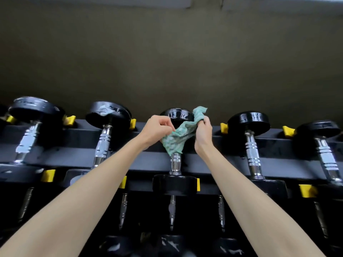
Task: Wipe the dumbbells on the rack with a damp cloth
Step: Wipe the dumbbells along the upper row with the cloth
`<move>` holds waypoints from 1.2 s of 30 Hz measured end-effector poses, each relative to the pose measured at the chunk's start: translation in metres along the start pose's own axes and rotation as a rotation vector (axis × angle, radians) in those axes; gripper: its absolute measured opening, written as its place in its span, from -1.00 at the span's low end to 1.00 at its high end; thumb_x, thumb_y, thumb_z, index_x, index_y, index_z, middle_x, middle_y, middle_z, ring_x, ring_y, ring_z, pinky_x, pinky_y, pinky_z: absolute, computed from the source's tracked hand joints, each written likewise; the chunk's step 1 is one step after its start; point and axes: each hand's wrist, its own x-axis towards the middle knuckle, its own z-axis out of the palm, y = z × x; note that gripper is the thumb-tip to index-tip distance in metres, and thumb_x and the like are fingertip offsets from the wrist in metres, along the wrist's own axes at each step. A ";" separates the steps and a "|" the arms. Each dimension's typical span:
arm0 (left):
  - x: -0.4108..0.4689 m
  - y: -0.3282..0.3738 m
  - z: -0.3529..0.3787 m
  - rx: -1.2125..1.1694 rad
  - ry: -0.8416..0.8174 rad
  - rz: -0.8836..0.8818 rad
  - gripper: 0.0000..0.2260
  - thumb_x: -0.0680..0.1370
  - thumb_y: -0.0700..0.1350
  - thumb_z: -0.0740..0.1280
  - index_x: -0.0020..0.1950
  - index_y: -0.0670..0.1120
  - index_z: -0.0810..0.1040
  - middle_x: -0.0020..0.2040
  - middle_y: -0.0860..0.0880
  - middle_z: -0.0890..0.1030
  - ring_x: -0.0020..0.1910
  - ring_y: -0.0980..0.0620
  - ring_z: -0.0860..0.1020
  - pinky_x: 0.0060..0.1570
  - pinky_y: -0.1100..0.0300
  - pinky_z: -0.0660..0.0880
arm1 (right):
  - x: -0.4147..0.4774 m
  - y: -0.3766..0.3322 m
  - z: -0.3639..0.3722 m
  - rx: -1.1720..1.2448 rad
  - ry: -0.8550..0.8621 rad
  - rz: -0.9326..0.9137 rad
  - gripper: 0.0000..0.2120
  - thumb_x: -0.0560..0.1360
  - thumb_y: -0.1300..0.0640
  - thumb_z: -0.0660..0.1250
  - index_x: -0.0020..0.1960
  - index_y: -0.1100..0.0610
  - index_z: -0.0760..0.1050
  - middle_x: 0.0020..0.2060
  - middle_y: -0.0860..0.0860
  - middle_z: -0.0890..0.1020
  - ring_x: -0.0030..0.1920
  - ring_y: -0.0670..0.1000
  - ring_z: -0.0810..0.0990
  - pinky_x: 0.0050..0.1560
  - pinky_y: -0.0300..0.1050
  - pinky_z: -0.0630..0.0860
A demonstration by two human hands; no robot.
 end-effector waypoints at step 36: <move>0.018 -0.075 -0.034 -0.117 0.164 -0.439 -0.75 0.48 -0.36 0.35 -0.34 -0.15 0.41 -0.43 -0.11 0.49 -0.59 0.09 0.51 -0.58 0.34 0.47 | -0.004 -0.021 0.113 -1.980 -0.664 -0.783 -0.78 0.55 0.20 0.13 0.11 0.17 0.50 0.10 0.11 0.60 0.14 0.14 0.55 -0.11 -0.13 0.32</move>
